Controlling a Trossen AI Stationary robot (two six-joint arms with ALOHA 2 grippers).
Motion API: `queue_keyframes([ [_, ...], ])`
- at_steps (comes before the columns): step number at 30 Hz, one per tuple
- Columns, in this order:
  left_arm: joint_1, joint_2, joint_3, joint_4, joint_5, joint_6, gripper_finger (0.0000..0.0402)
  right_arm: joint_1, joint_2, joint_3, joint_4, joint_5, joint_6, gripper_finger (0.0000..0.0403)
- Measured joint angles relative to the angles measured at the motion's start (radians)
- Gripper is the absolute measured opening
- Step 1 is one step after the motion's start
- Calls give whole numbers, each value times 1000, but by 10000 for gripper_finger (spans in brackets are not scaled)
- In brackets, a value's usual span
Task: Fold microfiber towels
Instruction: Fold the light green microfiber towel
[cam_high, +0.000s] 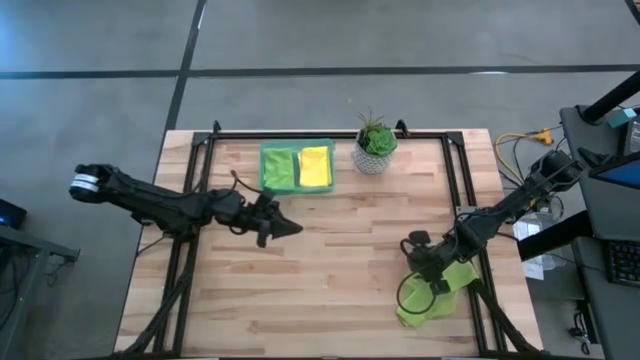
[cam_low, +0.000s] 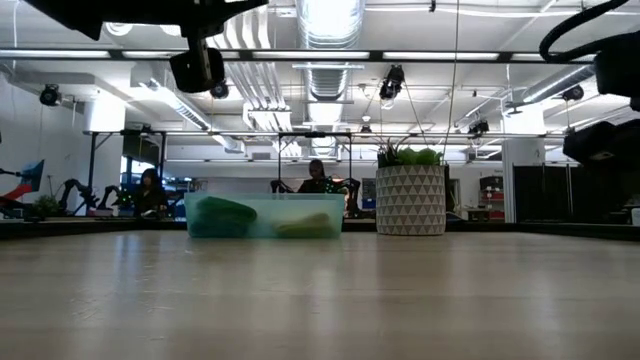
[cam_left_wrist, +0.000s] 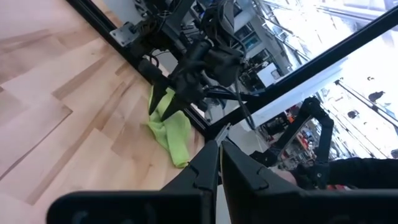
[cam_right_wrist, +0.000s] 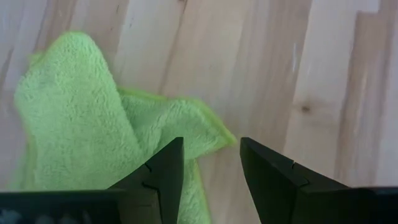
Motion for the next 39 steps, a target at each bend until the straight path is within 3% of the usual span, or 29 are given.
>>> queue_keyframes([
  [6,0,38,13,-2,1,-1,3,0,38,-1,41,31,-72,153],
  [16,0,62,15,72,3,-4,3,-11,274,20,132,7,-100,146],
  [18,0,59,16,80,4,-22,3,-13,290,38,105,-11,-99,121],
  [21,0,51,16,79,4,-26,3,-19,271,63,57,-28,-108,43],
  [24,1,46,16,80,3,-25,3,-41,215,83,4,-84,-87,15],
  [26,3,45,16,87,3,-21,3,-67,167,122,-15,-74,-58,10],
  [32,6,54,16,179,0,113,3,-132,89,296,-125,99,-48,9],
  [39,32,79,32,283,-2,348,3,-268,159,563,-155,189,-56,9],
])
